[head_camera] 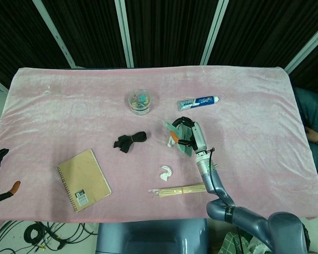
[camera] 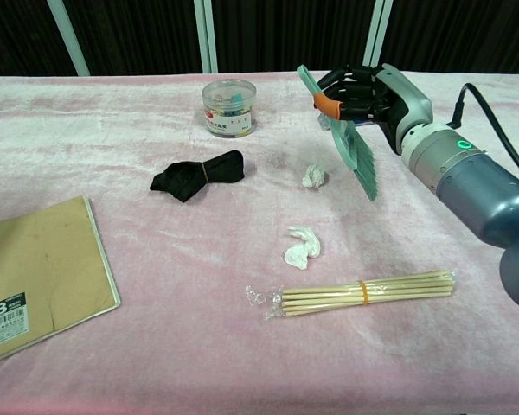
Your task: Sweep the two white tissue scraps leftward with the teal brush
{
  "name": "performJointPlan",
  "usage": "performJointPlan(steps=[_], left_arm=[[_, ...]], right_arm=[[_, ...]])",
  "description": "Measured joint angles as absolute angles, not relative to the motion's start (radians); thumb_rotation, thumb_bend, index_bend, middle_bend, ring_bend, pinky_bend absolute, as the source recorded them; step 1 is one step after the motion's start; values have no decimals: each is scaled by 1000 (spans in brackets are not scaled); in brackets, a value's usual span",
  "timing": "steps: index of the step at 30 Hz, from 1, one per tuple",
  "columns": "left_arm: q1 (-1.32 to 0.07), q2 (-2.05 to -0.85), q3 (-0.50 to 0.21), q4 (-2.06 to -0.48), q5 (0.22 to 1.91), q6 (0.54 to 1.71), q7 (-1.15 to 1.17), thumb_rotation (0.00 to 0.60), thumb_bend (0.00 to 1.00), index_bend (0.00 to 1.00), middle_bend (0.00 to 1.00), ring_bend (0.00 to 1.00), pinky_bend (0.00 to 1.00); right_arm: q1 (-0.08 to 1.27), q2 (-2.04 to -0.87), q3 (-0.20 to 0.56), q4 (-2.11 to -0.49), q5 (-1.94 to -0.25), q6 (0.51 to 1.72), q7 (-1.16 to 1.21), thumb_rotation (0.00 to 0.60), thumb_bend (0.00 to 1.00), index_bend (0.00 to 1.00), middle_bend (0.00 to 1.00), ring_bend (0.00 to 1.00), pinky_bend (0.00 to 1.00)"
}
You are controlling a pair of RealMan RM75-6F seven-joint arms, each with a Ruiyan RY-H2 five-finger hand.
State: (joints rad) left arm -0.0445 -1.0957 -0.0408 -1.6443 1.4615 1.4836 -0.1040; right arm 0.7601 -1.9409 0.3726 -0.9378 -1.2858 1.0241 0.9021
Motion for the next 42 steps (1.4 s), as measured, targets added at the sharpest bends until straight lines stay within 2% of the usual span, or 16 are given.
performJointPlan(steps=[17,28,33,42], left_arm=[[-45,-1094,-40,-1646,1461,1482,-109,600,294,80,87,0,18],[-46,-1093,-41,-1648,1458,1478,-110,600,294,82,87,0,18],[-47,-1092,-40,-1648,1457,1475,-112,600,294,82,87,0,19],[-49,-1090,-40,-1649,1456,1470,-111,600,294,83,87,0,20]], right_arm=[[775,-1964,384,-958,-1277,975,961,600,440,711,609,307,119],[775,-1958,345,-1028,-1323,948,1045,600,447,710,609,309,124],[770,-1933,328,-1102,-1365,950,1118,600,447,710,609,311,124],[742,-1819,306,-1260,-1457,1029,1222,600,448,710,609,314,124]])
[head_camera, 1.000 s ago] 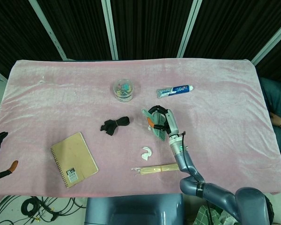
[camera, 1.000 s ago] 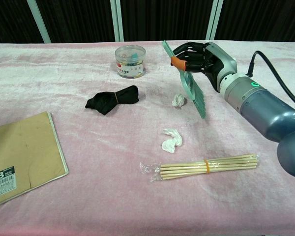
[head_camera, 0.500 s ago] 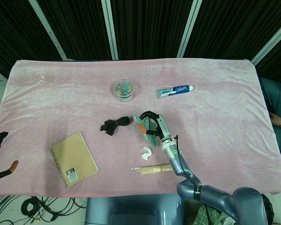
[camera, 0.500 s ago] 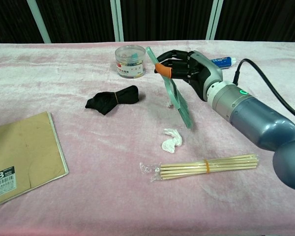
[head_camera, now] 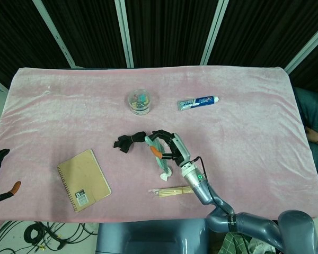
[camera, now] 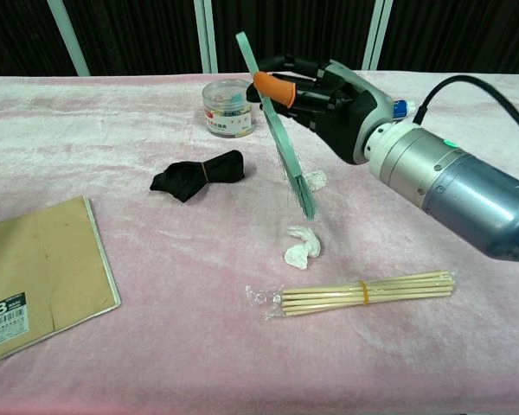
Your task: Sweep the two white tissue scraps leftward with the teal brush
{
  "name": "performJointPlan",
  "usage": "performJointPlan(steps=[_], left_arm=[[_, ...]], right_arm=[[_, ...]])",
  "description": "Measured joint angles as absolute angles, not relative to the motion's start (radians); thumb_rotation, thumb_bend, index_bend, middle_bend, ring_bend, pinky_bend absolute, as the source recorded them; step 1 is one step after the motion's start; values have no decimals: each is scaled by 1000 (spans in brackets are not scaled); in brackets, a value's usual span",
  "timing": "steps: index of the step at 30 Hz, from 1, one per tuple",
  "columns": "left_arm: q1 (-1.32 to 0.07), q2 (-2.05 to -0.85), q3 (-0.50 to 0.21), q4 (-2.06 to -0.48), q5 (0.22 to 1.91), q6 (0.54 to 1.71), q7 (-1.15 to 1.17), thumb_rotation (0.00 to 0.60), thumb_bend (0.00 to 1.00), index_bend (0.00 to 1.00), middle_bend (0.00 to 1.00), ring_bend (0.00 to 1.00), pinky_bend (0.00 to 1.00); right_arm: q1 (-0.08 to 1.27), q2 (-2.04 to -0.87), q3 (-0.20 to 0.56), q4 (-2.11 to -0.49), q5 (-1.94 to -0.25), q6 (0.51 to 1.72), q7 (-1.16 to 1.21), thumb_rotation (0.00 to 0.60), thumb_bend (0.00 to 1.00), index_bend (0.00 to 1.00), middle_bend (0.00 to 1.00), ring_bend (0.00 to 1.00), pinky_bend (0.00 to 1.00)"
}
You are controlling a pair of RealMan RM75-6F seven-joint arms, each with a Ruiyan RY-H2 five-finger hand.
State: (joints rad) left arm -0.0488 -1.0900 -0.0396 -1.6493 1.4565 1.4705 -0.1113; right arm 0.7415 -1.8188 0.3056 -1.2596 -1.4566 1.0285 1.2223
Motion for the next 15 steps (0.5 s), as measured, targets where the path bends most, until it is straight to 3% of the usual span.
performJointPlan(steps=[8,15], left_arm=[[-46,-1093,-39,-1648,1461,1480,-106,600,294,83,87,0,20],[-46,-1095,-39,-1649,1461,1480,-101,600,293,82,87,0,20]], right_arm=[[718,-1748,287,-1287,-1479,1063,1119,600,448,719,613,314,124],[704,-1678,260,-1223,-1491,1076,872,600,448,737,626,325,124]])
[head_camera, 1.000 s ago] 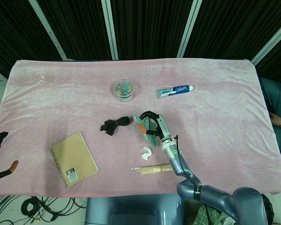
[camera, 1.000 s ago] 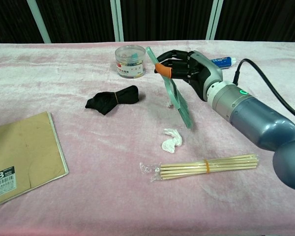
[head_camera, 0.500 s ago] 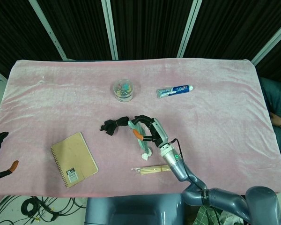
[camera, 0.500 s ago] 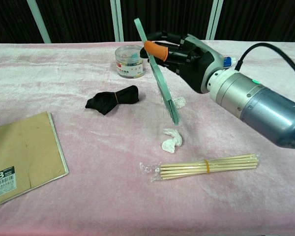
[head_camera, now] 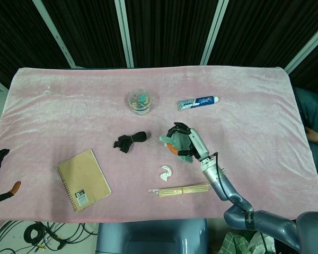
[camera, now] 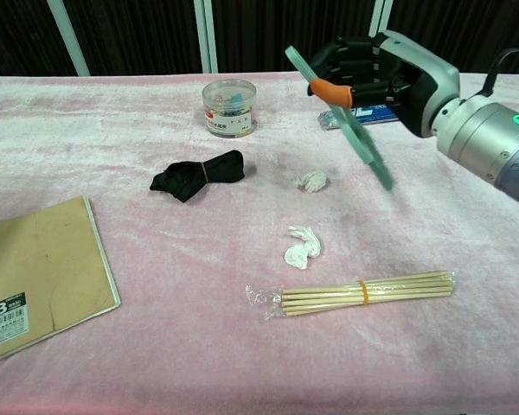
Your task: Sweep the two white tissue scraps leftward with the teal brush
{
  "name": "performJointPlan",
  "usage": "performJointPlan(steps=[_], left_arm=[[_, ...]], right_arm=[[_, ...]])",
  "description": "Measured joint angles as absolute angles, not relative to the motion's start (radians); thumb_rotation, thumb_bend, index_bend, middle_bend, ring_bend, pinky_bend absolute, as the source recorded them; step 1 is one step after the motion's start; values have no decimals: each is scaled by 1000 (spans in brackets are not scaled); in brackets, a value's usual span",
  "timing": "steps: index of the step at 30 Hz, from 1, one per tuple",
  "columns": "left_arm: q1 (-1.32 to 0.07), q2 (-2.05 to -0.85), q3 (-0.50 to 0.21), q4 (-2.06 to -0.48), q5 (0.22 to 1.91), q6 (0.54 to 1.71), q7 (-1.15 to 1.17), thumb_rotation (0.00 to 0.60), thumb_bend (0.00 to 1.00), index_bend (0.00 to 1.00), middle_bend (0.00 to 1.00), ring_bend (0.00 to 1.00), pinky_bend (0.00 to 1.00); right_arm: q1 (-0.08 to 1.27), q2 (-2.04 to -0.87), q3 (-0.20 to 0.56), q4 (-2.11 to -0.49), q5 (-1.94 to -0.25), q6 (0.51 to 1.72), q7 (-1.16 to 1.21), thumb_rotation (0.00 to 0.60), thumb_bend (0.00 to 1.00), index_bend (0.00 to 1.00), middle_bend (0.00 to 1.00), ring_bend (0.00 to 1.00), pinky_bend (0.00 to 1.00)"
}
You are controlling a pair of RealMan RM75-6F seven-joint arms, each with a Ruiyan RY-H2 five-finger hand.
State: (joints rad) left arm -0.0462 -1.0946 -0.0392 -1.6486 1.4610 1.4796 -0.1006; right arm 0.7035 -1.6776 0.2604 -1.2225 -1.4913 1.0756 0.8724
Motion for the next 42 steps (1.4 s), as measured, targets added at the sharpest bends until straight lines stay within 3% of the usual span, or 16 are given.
performJointPlan(steps=[13,35,38,42], left_arm=[[-46,-1097,-39,-1651,1460,1482,-91,600,293,82,87,0,20],[-46,-1094,-39,-1655,1456,1476,-93,600,294,83,87,0,61],[-47,-1093,-38,-1656,1455,1473,-92,600,294,83,87,0,61],[-47,-1094,-39,-1656,1455,1474,-90,600,294,83,87,1,61]], right_arm=[[713,-1440,143,-1106,-1530,929,554,600,448,742,624,327,124],[704,-1529,120,-979,-1348,744,319,600,409,740,585,327,124],[700,-1539,119,-977,-1342,740,313,600,390,701,540,321,124],[696,-1549,117,-980,-1335,737,305,600,290,550,457,291,124]])
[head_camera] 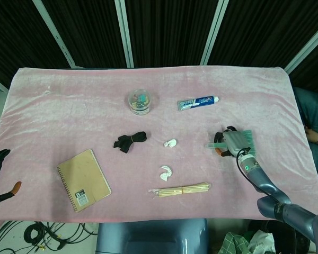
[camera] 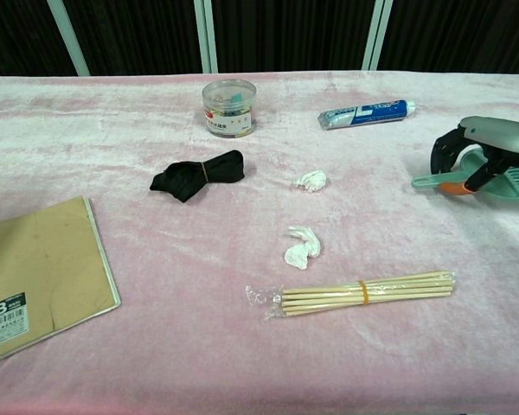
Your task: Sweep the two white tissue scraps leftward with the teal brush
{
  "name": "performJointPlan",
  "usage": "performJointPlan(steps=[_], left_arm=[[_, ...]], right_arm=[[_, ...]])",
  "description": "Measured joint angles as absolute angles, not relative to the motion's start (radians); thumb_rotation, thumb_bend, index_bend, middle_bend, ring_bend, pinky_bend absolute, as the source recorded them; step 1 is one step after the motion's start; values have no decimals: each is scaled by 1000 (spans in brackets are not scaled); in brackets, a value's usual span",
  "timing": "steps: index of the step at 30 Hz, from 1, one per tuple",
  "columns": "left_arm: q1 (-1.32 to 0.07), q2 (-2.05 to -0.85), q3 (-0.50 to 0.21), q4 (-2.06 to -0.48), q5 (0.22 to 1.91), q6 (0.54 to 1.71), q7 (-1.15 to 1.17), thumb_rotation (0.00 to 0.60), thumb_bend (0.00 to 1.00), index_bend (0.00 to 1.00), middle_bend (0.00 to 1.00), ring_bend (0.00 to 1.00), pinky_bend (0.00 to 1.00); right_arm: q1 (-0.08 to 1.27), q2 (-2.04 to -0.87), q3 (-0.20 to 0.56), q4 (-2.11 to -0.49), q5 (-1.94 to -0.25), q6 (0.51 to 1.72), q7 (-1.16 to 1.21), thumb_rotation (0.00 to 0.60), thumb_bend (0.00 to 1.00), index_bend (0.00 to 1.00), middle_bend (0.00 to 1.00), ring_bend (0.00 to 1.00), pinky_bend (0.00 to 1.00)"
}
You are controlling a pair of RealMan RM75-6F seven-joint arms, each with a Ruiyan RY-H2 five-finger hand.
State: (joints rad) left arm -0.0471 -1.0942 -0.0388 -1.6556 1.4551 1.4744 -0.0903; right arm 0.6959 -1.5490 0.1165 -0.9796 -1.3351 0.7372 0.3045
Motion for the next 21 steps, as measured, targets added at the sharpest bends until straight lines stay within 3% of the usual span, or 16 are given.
performJointPlan(steps=[4,13,21], left_arm=[[-47,-1094,-39,-1655,1455,1474,-89,600,294,83,87,1,61],[-48,-1093,-38,-1658,1451,1471,-83,600,296,83,87,1,61],[-47,-1094,-39,-1658,1452,1473,-82,600,296,83,87,1,61]], right_arm=[[696,-1546,115,-1000,-1320,713,295,600,233,427,364,244,124],[693,-1511,123,-1099,-1268,703,186,600,150,264,188,174,124],[659,-1450,164,-1226,-1250,821,169,600,138,240,157,163,124]])
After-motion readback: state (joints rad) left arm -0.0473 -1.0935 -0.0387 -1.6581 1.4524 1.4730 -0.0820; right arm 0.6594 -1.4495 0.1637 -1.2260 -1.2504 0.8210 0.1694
